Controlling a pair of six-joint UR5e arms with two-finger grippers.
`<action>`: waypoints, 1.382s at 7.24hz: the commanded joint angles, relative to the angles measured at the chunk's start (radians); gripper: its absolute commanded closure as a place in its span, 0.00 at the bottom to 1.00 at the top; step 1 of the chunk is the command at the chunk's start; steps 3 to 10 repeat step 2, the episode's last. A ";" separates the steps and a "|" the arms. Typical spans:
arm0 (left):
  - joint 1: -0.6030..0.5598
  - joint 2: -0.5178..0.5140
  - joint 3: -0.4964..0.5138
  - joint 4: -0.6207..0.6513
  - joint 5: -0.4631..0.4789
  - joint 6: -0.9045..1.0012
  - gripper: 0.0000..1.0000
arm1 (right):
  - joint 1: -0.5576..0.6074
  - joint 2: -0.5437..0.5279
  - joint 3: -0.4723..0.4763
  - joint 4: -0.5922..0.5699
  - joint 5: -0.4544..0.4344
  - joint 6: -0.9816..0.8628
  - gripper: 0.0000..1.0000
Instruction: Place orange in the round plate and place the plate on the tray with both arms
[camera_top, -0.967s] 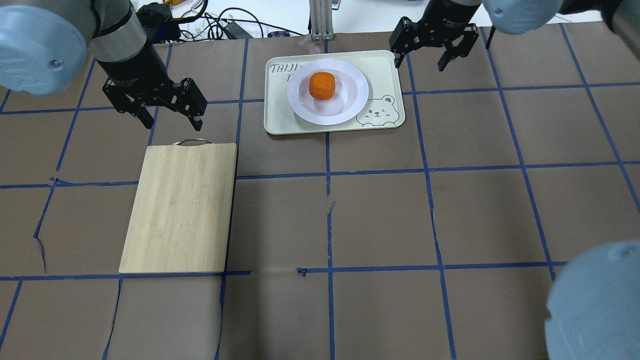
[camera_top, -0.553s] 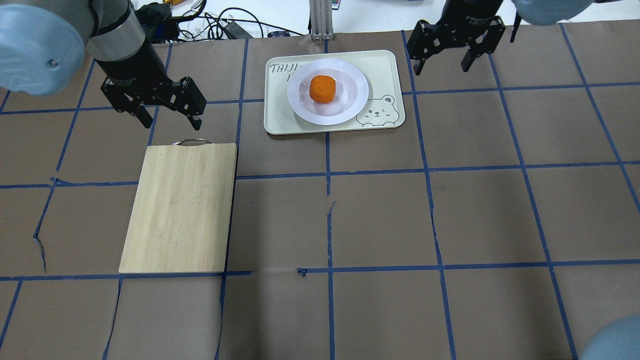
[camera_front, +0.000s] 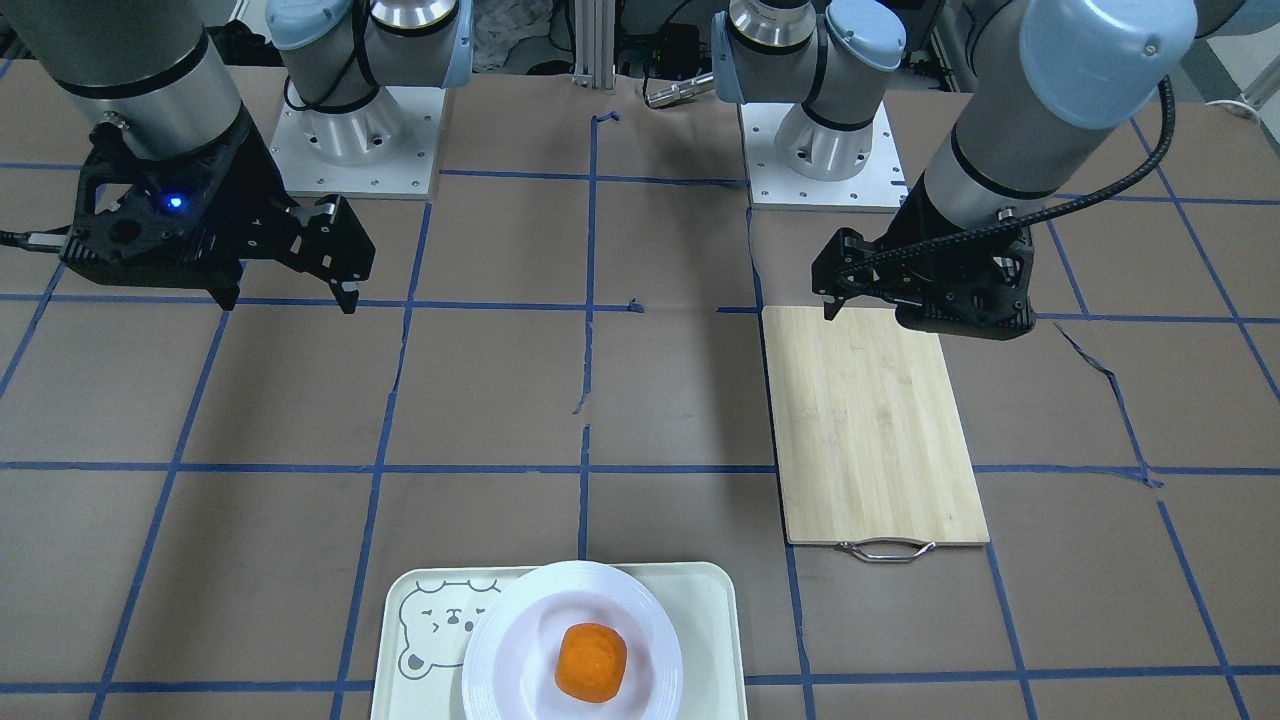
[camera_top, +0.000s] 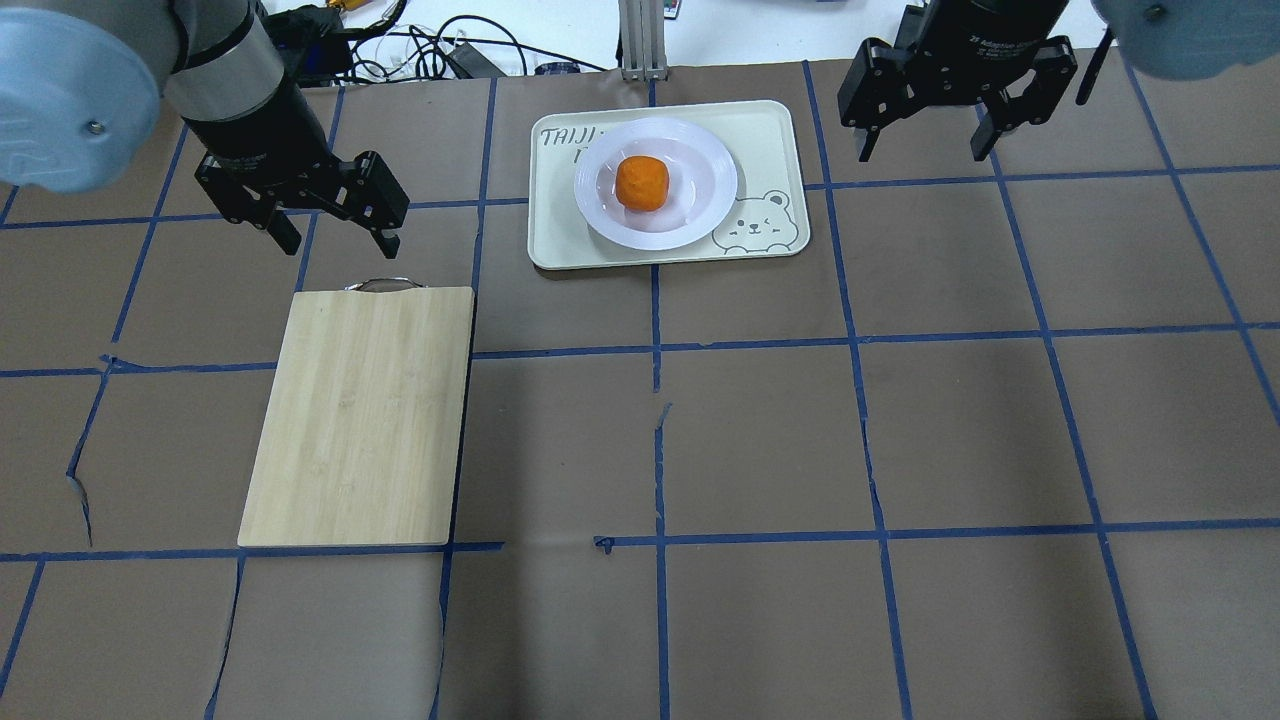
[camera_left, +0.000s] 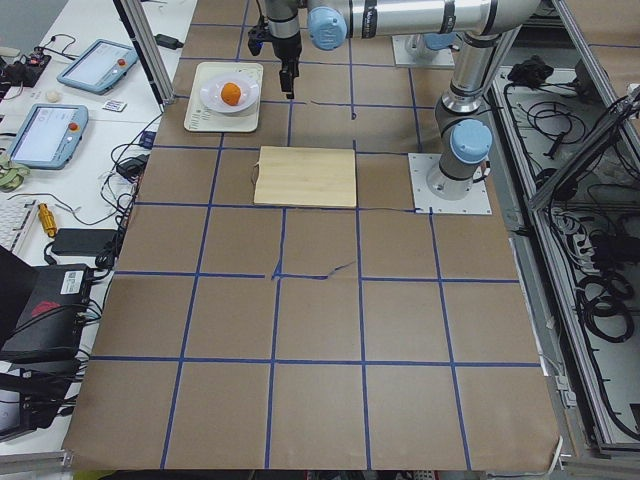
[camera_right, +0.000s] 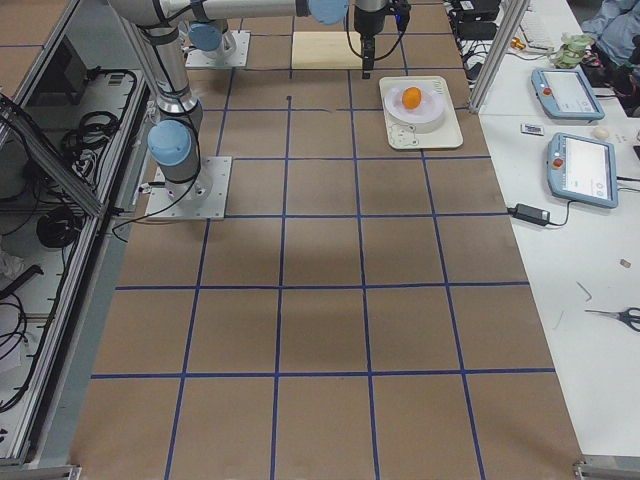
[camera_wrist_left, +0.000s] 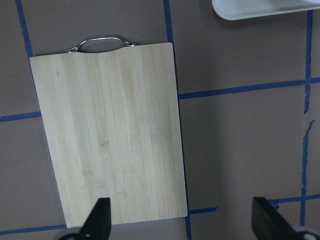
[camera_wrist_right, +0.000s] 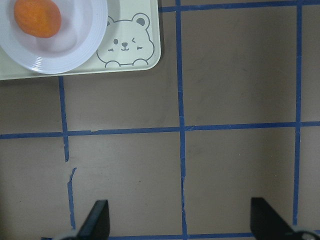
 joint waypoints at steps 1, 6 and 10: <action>-0.001 0.000 -0.001 -0.002 0.002 0.000 0.00 | 0.006 -0.003 0.013 -0.001 -0.046 -0.050 0.00; -0.001 0.000 0.000 -0.002 0.001 0.000 0.00 | 0.006 -0.003 0.013 -0.001 -0.045 -0.052 0.00; -0.001 0.000 0.000 -0.002 0.001 0.000 0.00 | 0.006 -0.003 0.013 -0.001 -0.045 -0.052 0.00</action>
